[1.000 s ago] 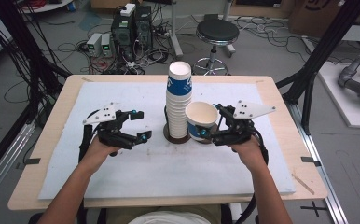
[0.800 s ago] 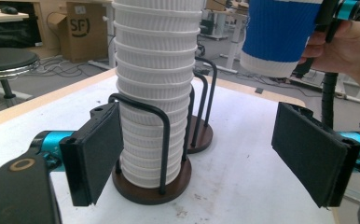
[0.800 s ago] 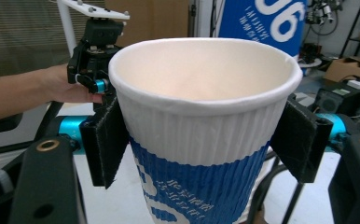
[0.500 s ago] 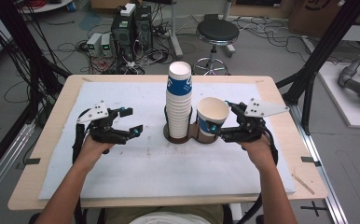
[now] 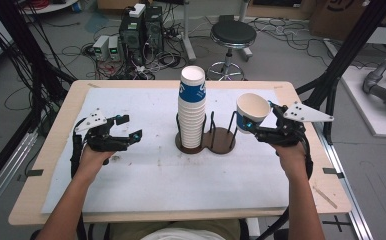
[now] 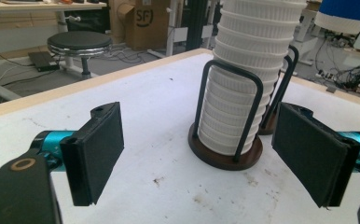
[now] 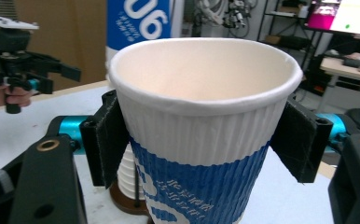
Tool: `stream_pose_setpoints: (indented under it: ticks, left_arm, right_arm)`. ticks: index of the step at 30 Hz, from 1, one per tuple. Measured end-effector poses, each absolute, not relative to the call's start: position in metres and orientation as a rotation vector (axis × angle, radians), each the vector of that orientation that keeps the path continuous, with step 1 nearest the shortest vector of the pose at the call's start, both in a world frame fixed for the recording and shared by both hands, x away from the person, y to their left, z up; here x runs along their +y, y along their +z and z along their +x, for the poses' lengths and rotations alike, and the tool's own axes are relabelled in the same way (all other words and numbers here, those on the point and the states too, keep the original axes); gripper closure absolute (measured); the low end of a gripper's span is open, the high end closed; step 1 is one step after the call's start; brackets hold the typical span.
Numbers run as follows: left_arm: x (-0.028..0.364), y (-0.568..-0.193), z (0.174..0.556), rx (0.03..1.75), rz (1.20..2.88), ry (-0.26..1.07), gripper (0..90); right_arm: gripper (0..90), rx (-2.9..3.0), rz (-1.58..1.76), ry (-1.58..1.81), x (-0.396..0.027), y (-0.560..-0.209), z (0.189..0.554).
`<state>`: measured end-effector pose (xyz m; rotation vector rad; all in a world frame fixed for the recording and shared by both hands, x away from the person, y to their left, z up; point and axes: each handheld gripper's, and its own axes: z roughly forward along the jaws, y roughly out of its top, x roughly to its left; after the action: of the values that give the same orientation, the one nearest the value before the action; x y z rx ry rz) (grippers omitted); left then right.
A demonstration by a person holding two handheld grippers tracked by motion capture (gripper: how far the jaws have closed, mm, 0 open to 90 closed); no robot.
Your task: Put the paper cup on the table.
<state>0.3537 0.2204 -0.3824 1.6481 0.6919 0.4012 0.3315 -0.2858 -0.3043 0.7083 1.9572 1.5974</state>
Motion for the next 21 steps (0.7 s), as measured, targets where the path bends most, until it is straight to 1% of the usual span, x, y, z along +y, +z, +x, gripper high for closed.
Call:
stream_pose_setpoints:
  ticks: [7, 13, 21]
  left_arm:
    - [0.220, -0.383, 0.354, 0.695, 1.645, 0.402, 16.7]
    - [0.222, -0.383, 0.354, 0.702, 1.640, 0.408, 16.7]
    - [0.221, -0.384, 0.355, 0.699, 1.647, 0.404, 16.8]
  right_arm:
    - [26.7, 1.919, 0.770, 1.578, -0.299, -0.305, 0.337]
    - [26.7, 1.866, 0.871, 1.508, -0.315, -0.309, 0.358]
    - [26.7, 1.779, 1.023, 1.486, -0.334, -0.324, 0.386]
